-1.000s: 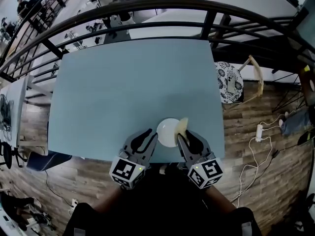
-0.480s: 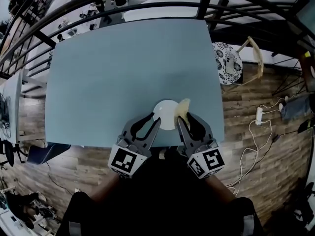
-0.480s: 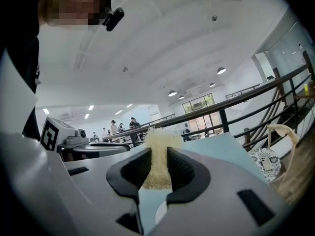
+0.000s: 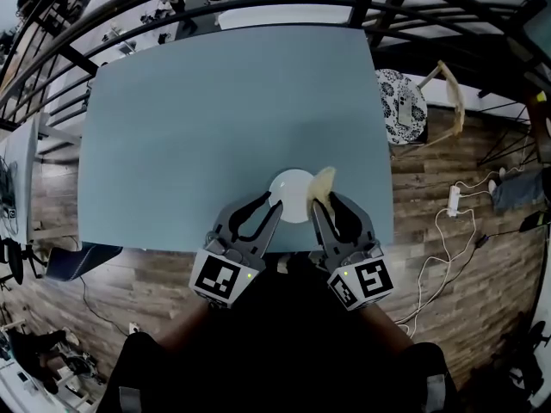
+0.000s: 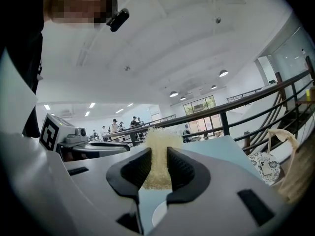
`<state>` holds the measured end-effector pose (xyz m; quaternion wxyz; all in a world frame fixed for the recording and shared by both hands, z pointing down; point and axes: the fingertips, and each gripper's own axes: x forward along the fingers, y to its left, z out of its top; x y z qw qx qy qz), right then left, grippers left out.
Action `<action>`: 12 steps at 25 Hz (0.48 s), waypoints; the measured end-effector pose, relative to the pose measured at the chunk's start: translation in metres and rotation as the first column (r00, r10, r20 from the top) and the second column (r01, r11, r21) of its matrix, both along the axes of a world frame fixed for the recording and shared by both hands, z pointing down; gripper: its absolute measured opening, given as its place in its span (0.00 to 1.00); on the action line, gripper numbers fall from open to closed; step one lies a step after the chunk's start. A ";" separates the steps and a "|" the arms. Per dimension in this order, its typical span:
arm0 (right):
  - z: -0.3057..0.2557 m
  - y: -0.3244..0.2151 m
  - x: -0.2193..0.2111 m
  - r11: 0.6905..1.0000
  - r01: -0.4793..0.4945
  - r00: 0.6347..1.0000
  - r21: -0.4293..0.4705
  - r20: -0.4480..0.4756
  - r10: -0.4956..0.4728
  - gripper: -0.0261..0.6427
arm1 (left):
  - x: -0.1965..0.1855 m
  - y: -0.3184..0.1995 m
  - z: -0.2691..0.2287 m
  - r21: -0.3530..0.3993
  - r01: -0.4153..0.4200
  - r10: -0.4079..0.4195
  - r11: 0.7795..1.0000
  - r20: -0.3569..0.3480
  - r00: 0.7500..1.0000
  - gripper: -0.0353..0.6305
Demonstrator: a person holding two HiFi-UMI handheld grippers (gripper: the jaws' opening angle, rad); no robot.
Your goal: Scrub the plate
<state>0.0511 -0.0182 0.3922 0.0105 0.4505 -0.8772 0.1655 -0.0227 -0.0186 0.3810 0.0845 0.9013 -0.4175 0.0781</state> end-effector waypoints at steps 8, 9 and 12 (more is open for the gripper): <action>0.000 0.000 -0.006 1.000 0.015 1.000 -0.003 -0.005 -0.015 0.19 | -0.004 -0.002 0.003 -0.009 0.009 -0.009 1.000 0.009 1.000 0.19; 0.000 -0.001 -0.006 1.000 0.015 1.000 -0.004 -0.006 -0.015 0.19 | -0.004 -0.003 0.003 -0.009 0.009 -0.009 1.000 0.009 1.000 0.19; 0.000 -0.002 -0.006 1.000 0.018 1.000 -0.005 -0.006 -0.018 0.19 | -0.004 -0.005 0.003 -0.010 0.011 -0.010 1.000 0.010 1.000 0.19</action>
